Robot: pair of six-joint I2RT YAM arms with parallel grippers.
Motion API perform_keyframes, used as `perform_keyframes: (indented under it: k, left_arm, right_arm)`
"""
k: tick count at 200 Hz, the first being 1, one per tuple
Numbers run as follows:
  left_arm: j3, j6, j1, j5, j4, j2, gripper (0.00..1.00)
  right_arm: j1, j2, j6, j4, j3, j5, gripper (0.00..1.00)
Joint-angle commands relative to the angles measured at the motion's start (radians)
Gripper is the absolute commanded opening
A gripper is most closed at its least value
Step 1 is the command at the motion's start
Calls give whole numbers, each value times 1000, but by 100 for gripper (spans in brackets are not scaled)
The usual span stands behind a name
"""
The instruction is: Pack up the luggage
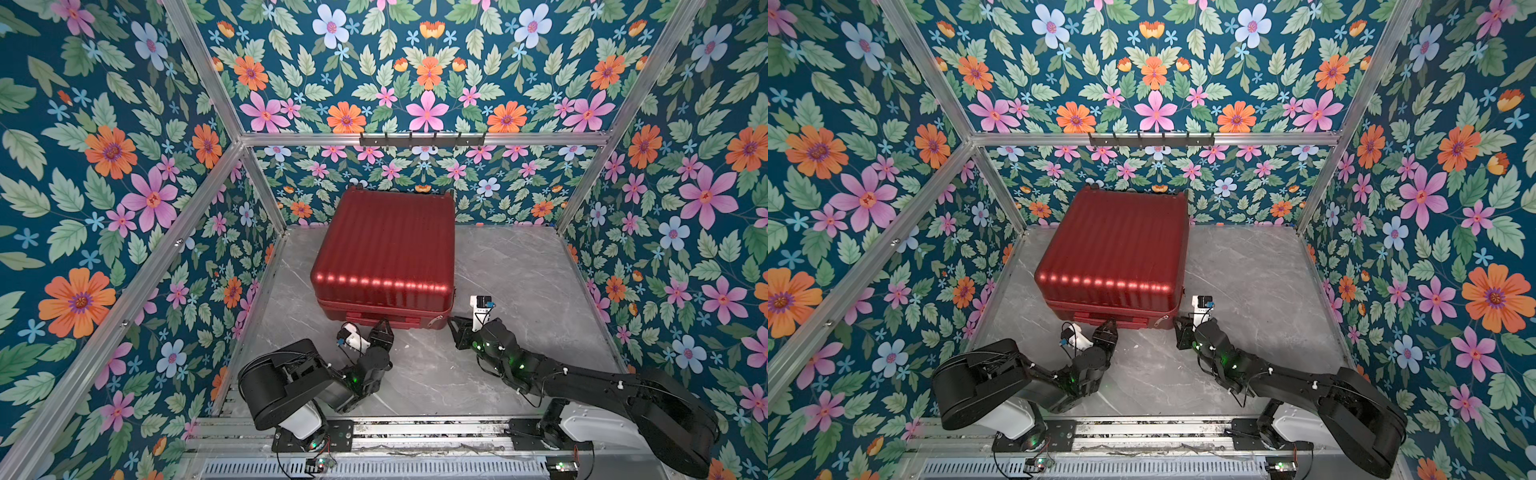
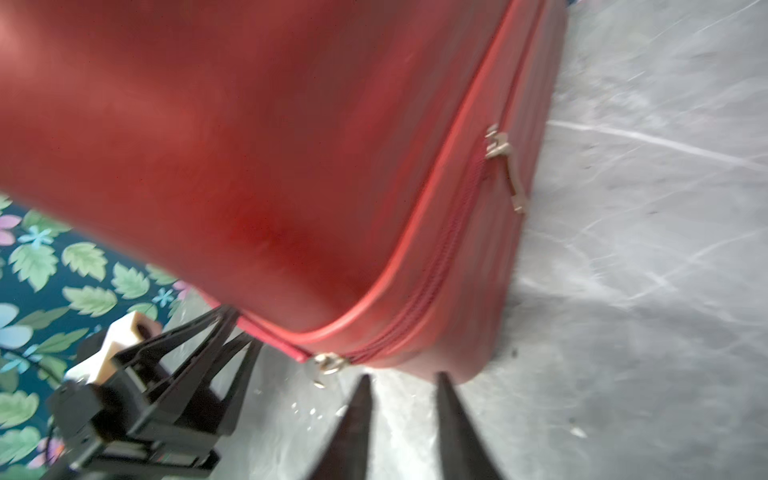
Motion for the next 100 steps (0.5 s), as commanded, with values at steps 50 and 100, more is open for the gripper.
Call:
perform_keyframes:
  k: [50,100]
  left_arm:
    - [16,28,1,-11,-77,-15,34]
    - [25,30,2,-6,-77,-4,34]
  right_arm:
    - [-14,-25,-77,-66,47,-119,63]
    - [86,58,-53,-54,103,59,64]
